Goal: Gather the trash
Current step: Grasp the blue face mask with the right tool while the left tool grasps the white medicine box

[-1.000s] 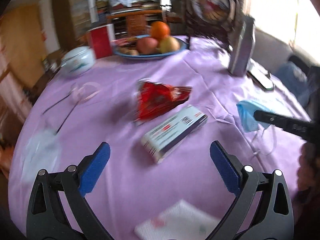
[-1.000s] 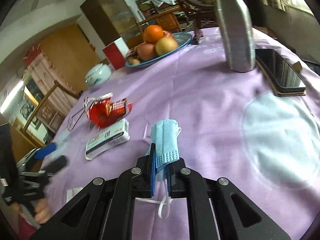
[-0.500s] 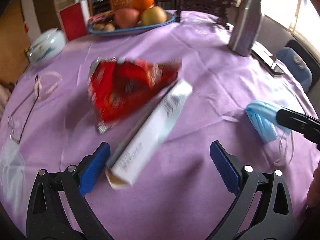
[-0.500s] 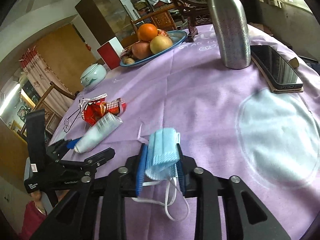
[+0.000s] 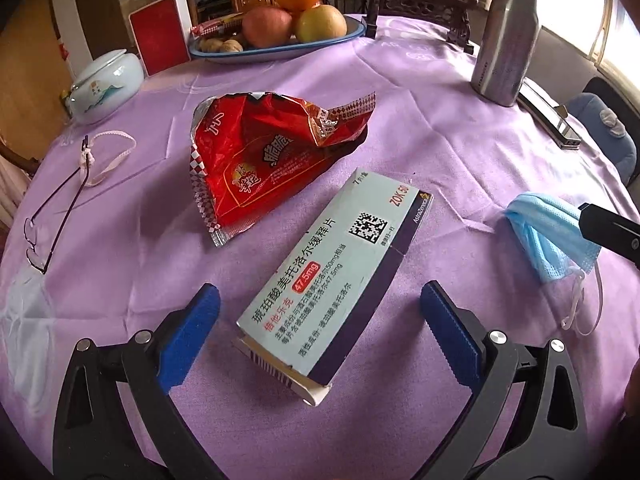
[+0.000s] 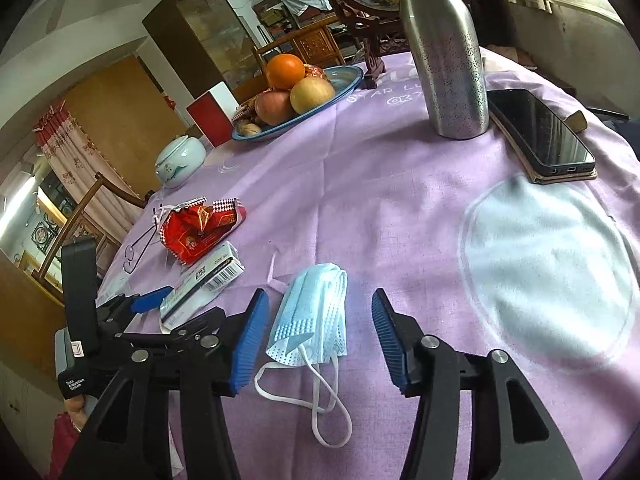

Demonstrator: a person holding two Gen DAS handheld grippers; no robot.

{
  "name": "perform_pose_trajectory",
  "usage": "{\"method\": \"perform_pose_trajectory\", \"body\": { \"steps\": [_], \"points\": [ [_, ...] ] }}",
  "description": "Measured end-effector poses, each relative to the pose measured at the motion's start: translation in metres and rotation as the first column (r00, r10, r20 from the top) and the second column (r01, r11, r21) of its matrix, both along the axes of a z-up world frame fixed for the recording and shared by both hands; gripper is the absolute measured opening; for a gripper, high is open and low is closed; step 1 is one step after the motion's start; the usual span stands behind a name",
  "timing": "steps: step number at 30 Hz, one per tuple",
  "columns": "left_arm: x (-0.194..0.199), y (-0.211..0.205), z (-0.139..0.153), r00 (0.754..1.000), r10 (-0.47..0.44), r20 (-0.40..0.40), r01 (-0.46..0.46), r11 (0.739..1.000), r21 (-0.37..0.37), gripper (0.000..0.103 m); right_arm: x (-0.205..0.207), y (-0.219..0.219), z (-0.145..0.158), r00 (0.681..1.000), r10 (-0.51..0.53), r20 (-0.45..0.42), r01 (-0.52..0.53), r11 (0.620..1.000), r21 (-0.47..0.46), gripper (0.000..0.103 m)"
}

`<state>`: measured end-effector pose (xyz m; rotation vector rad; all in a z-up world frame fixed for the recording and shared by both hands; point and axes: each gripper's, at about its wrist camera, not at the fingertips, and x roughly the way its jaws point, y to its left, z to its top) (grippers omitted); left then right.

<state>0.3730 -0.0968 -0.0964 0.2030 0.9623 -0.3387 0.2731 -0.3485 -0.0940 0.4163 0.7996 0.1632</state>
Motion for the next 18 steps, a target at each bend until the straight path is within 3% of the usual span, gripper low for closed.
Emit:
{"method": "perform_pose_trajectory", "body": {
  "steps": [8, 12, 15, 16, 17, 18],
  "points": [
    [0.002, 0.001, 0.002, 1.0, -0.019, -0.021, 0.019, 1.0, 0.002, 0.097, 0.001, -0.002, -0.005, 1.0, 0.004, -0.028, -0.003, 0.999, 0.041, 0.061],
    [-0.005, 0.001, 0.023, 0.994, -0.022, 0.107, 0.026, 0.999, -0.036, 0.097, 0.001, -0.004, -0.005, 1.0, -0.002, -0.025, 0.004, 0.998, 0.057, 0.062],
    [-0.004, -0.007, 0.018, 0.993, -0.053, 0.108, 0.055, 0.998, -0.009, 0.096, 0.0, -0.004, -0.004, 1.0, -0.008, -0.023, 0.009, 0.998, 0.06, 0.062],
    [-0.002, -0.01, 0.012, 0.994, -0.063, 0.091, 0.063, 0.998, 0.012, 0.088, 0.0, -0.005, -0.004, 1.0, -0.008, -0.023, 0.009, 0.998, 0.06, 0.062],
    [0.0, -0.012, 0.008, 0.995, -0.075, 0.068, 0.074, 0.997, 0.024, 0.071, 0.0, -0.004, -0.004, 1.0, -0.007, -0.023, 0.009, 0.998, 0.06, 0.062],
    [0.002, -0.013, 0.006, 0.995, -0.083, 0.052, 0.082, 0.996, 0.015, 0.064, 0.0, -0.004, -0.004, 1.0, -0.007, -0.023, 0.008, 0.998, 0.057, 0.062]
  ]
}}
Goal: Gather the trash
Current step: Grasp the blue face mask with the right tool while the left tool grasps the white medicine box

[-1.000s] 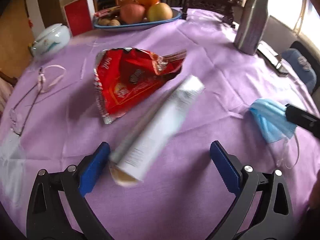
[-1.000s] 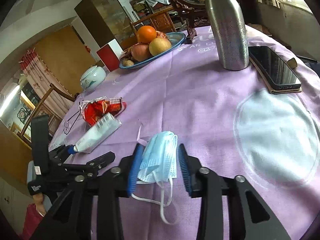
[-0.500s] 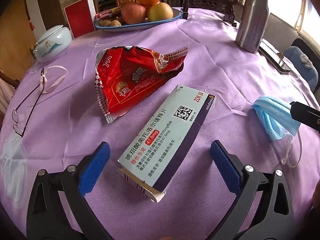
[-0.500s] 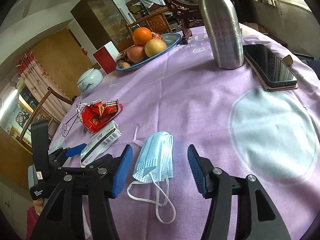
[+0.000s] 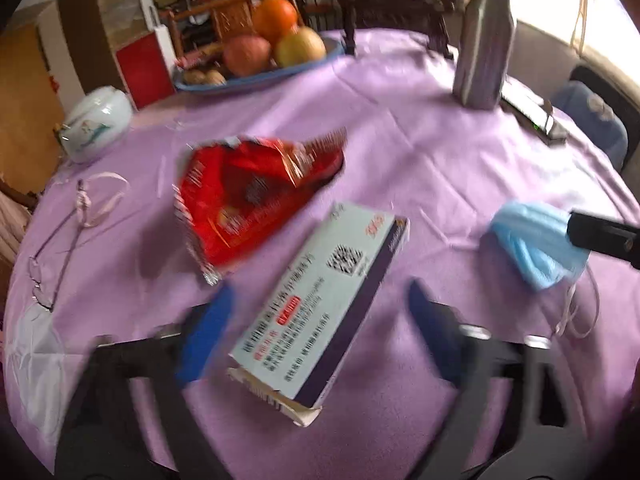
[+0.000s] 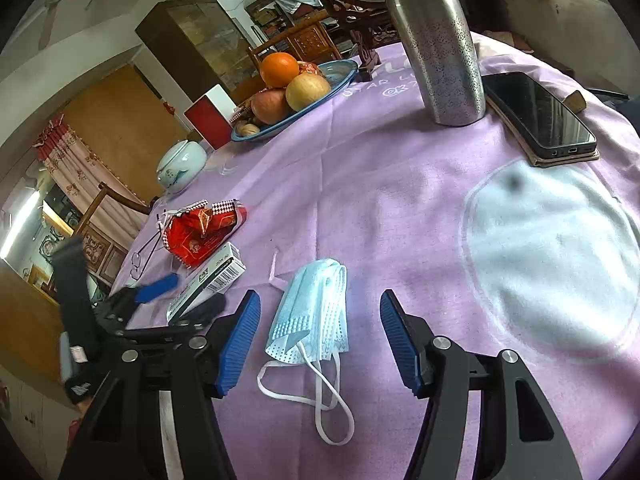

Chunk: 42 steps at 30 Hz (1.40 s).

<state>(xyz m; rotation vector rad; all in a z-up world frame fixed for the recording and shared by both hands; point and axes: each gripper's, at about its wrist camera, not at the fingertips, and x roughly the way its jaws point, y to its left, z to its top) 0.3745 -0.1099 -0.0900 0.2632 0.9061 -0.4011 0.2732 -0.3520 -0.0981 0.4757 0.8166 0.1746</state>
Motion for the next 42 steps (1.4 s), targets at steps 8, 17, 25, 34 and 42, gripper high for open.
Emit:
{"method": "perform_pose_trajectory", "body": {
  "steps": [8, 17, 25, 34, 42],
  "points": [
    [-0.007, 0.034, 0.03, 0.997, 0.074, 0.026, -0.068, 0.981, -0.181, 0.042, 0.002, 0.0, -0.002, 1.0, -0.011, -0.012, 0.01, 1.0, -0.027, 0.062],
    [-0.016, 0.047, 0.047, 0.995, 0.092, 0.046, -0.078, 0.965, -0.249, 0.038, 0.012, 0.011, -0.013, 0.998, 0.024, -0.063, -0.028, 0.998, -0.063, 0.046],
    [-0.01, 0.036, 0.028, 0.997, 0.071, -0.014, -0.073, 0.978, -0.195, 0.074, 0.004, 0.013, 0.0, 0.999, 0.042, 0.022, -0.04, 0.996, -0.076, 0.007],
    [-0.009, 0.023, 0.011, 0.997, 0.01, -0.077, -0.021, 0.989, -0.145, 0.078, 0.005, 0.012, -0.001, 0.999, 0.049, 0.005, -0.049, 0.997, -0.067, 0.008],
    [-0.026, 0.025, 0.027, 0.997, 0.037, 0.066, -0.031, 0.994, -0.102, 0.044, -0.003, 0.01, 0.012, 0.995, 0.033, 0.096, -0.026, 0.997, -0.078, 0.006]
  ]
}}
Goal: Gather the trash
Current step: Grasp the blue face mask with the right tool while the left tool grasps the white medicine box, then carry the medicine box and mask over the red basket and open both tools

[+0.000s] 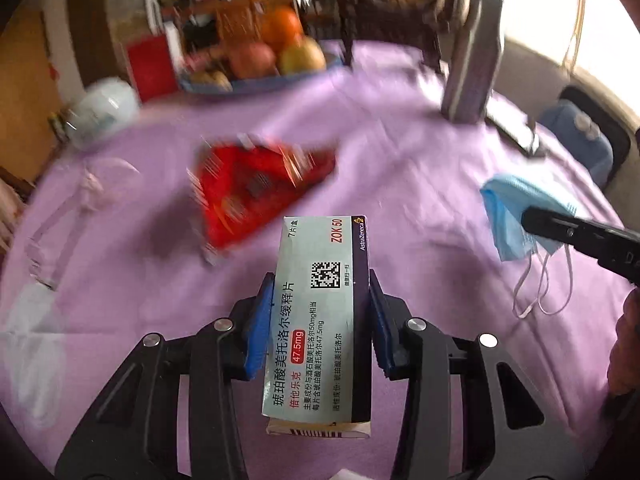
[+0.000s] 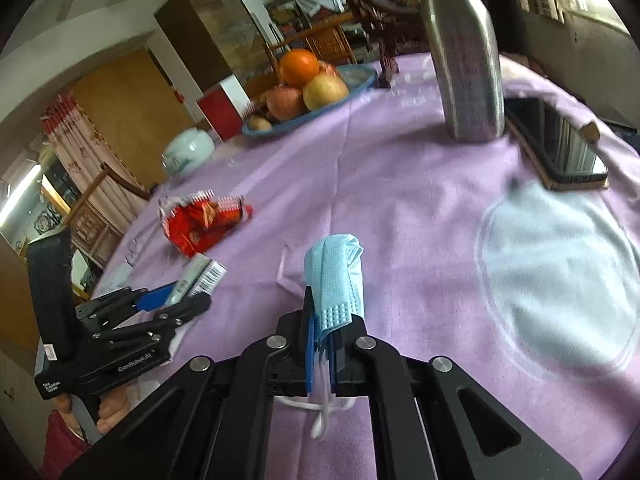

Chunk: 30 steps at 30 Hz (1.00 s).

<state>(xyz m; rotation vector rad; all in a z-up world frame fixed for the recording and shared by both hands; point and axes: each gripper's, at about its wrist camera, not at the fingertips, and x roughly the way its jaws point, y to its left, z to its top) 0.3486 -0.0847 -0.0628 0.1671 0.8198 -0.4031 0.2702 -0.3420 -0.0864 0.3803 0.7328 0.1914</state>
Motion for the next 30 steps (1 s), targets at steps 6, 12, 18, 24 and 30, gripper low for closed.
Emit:
{"method": "perform_pose_trajectory", "body": {
  "steps": [6, 12, 18, 24, 30],
  "points": [
    [-0.05, 0.052, 0.046, 0.99, 0.126, 0.058, -0.118, 0.984, -0.13, 0.043, -0.012, 0.001, 0.011, 0.996, 0.025, 0.083, -0.027, 0.999, 0.017, 0.006],
    [-0.13, 0.11, 0.083, 0.967, 0.219, 0.128, -0.206, 0.973, -0.107, 0.044, -0.043, 0.018, 0.017, 0.984, 0.102, 0.146, -0.123, 0.982, 0.146, 0.006],
    [-0.215, 0.17, 0.093, 0.931, 0.321, 0.176, -0.31, 0.947, -0.089, 0.044, -0.099, 0.061, 0.026, 0.959, 0.208, 0.193, -0.242, 0.954, 0.178, 0.006],
    [-0.29, 0.225, 0.072, 0.883, 0.441, 0.158, -0.437, 0.897, -0.064, 0.044, -0.149, 0.111, 0.045, 0.912, 0.33, 0.242, -0.372, 0.916, 0.15, 0.006],
    [-0.354, 0.289, 0.042, 0.819, 0.566, 0.094, -0.561, 0.824, -0.077, 0.044, -0.187, 0.16, 0.06, 0.857, 0.441, 0.265, -0.484, 0.866, 0.125, 0.006]
  ]
}}
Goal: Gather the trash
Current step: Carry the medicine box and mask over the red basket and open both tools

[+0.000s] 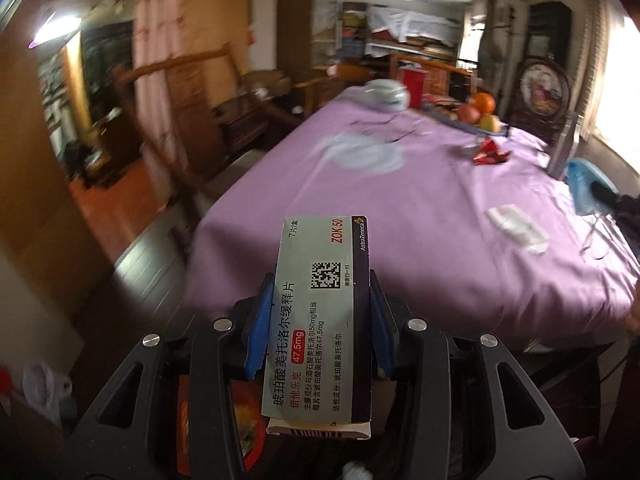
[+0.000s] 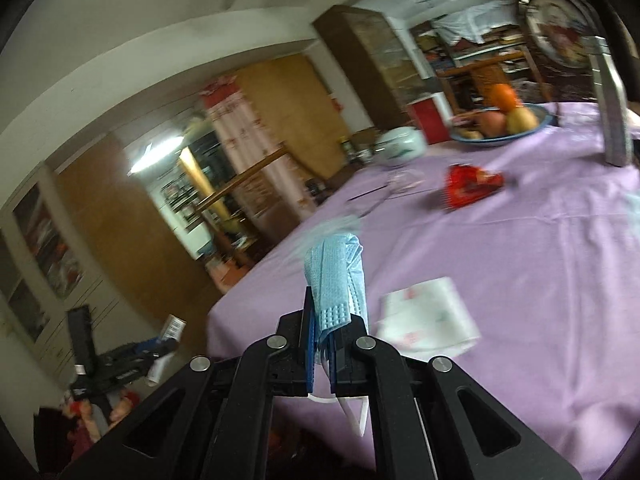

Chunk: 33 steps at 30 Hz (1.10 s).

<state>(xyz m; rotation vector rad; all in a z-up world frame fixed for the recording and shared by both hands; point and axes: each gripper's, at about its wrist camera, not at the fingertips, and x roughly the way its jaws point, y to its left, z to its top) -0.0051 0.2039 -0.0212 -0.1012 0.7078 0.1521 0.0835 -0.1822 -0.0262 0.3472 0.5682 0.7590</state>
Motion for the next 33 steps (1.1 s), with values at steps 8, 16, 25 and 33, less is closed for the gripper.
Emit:
{"method": "perform_pose_trajectory", "body": {
  "steps": [8, 16, 25, 33],
  "points": [
    [-0.049, 0.074, -0.053, 0.987, 0.126, -0.101, -0.136, 0.986, -0.1, 0.044, -0.035, 0.092, 0.002, 0.984, 0.18, -0.021, -0.181, 0.981, -0.072, 0.006],
    [-0.072, 0.127, -0.101, 0.963, 0.201, -0.178, -0.234, 0.954, -0.187, 0.059, -0.051, 0.182, -0.008, 0.946, 0.315, -0.076, -0.324, 0.931, -0.167, 0.006],
    [-0.108, 0.167, -0.101, 0.915, 0.39, -0.102, -0.401, 0.908, -0.122, 0.095, -0.065, 0.282, -0.044, 0.866, 0.458, -0.201, -0.496, 0.838, -0.227, 0.006],
    [-0.131, 0.189, -0.093, 0.858, 0.513, -0.032, -0.514, 0.858, -0.016, 0.096, -0.083, 0.366, -0.079, 0.78, 0.553, -0.292, -0.621, 0.738, -0.262, 0.006]
  ]
}}
